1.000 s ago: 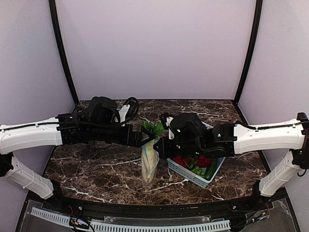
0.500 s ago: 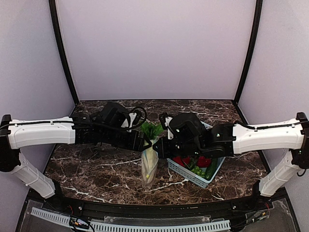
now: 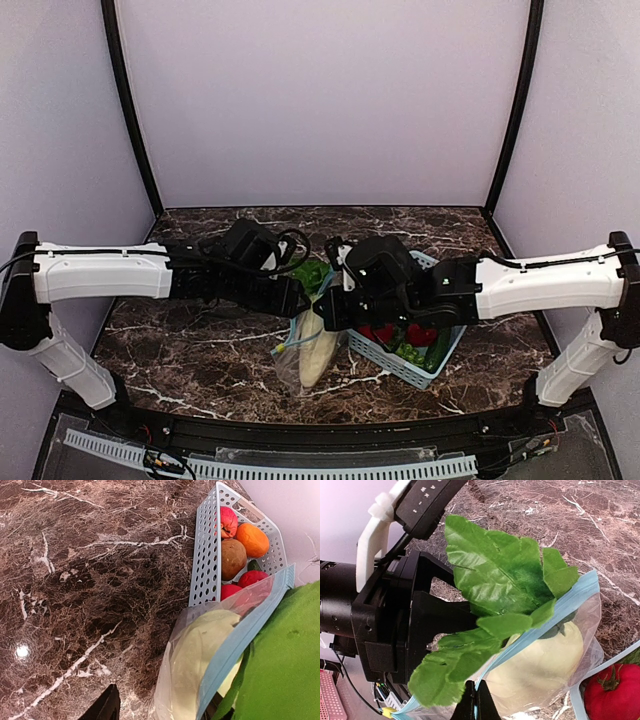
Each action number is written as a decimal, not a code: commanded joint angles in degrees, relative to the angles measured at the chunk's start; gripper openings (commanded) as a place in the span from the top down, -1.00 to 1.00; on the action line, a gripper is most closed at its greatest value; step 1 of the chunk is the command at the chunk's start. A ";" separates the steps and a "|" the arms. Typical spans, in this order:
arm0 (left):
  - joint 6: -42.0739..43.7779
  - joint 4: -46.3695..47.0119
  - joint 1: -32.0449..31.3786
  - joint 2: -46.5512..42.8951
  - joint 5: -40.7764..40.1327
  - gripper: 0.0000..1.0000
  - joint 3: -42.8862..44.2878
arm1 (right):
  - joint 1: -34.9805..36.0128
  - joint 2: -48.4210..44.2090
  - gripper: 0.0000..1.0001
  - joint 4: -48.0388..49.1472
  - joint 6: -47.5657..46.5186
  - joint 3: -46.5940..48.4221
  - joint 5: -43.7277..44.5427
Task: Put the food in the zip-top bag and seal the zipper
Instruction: Pass from the right arm to the left, then adjust the fake vegetable in the zipper food storage bag.
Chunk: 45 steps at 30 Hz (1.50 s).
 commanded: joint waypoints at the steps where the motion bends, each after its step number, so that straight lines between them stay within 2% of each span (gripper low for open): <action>1: -0.58 1.91 0.18 1.04 2.93 -0.07 -0.35 | 0.55 0.69 1.00 2.86 -0.29 1.08 -0.70; 3: -0.82 4.14 0.17 1.17 4.71 -0.03 -0.77 | 0.59 0.63 1.00 2.83 0.80 0.82 0.19; 5: -1.01 6.45 0.21 1.12 6.53 0.11 -1.41 | 0.55 0.40 1.00 1.26 3.28 0.55 2.39; 6: -1.10 7.00 0.22 1.11 7.10 0.29 -1.60 | 0.52 0.16 1.00 0.20 4.53 0.55 3.41; 7: -1.27 6.98 0.19 1.00 7.21 0.37 -1.66 | 0.43 -0.13 1.00 -0.77 5.79 0.31 4.42; 8: -1.32 6.56 0.23 0.87 6.95 0.55 -1.89 | 0.30 -0.44 1.00 -1.75 6.93 0.20 5.33; 9: -1.24 6.27 0.20 0.34 6.74 0.62 -2.03 | 0.26 -0.78 1.00 -3.47 8.05 0.18 6.56; 11: -0.80 6.53 0.24 -1.14 6.24 0.91 -3.09 | 0.07 -1.17 1.00 -7.71 10.94 0.46 9.28; 13: -0.06 8.00 0.17 -3.02 6.56 0.98 -4.97 | -0.36 -1.24 1.00 -11.22 13.46 0.70 10.86; 14: 0.21 9.52 0.16 -4.28 6.94 0.98 -6.34 | -0.67 -1.24 1.00 -12.55 14.43 0.67 11.14; 15: 0.77 10.48 0.16 -4.79 7.89 0.99 -7.62 | -1.04 -1.24 0.91 -13.72 15.34 0.58 11.09; 19: 1.67 16.59 0.20 -6.09 11.77 0.99 -10.55 | -1.89 -1.12 0.40 -14.35 14.65 0.62 9.74; 23: 1.89 18.24 0.24 -4.91 13.51 0.99 -11.03 | -2.94 -0.63 -0.04 -12.23 11.39 1.64 6.93; 26: 1.77 18.75 0.25 -4.44 13.73 0.99 -10.93 | -3.38 -0.97 -0.26 -8.80 10.12 1.31 5.38; 37: 1.91 19.89 0.23 -4.29 14.54 0.99 -11.00 | -5.52 4.91 -0.48 -7.73 7.97 5.77 3.56; 42: 2.15 20.09 0.23 -4.32 14.41 0.99 -11.17 | -6.25 9.47 -0.47 -14.35 9.19 10.52 5.82; 45: 2.14 20.07 0.21 -4.35 13.98 0.99 -11.15 | -6.25 11.49 -0.32 -17.71 9.43 11.92 6.64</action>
